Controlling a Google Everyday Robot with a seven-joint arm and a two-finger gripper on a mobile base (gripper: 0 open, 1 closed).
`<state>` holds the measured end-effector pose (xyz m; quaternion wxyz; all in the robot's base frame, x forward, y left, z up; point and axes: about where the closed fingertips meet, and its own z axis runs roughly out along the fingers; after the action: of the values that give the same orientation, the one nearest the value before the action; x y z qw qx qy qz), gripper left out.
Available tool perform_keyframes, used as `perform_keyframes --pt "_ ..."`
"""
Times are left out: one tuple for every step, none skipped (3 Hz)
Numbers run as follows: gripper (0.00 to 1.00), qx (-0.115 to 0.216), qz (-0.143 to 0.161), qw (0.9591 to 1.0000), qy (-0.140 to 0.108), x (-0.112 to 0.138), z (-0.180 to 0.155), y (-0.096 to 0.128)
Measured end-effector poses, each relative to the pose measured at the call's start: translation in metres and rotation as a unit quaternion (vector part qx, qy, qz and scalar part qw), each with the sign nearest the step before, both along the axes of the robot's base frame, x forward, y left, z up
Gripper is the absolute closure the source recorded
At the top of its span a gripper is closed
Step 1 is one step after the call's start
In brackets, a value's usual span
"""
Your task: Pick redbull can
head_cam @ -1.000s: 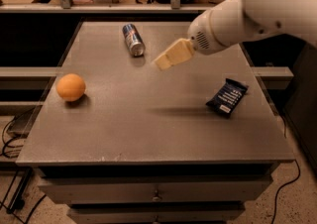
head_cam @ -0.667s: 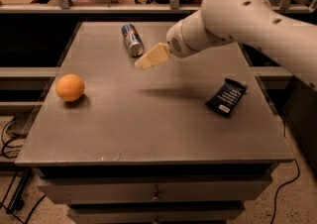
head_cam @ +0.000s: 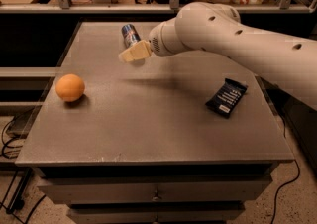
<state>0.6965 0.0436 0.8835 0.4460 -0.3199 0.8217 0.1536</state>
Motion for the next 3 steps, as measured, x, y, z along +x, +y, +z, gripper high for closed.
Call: perform_keyframes --pt "0.0 -0.03 0.036 0.9987 0.02 -0.021 0.003 -0.016" --pt "0.0 0.022 0.056 0.9975 0.038 -0.001 -0.017 0.011" --pt "0.0 0.022 0.056 0.9975 0.037 -0.002 -0.017 0.011"
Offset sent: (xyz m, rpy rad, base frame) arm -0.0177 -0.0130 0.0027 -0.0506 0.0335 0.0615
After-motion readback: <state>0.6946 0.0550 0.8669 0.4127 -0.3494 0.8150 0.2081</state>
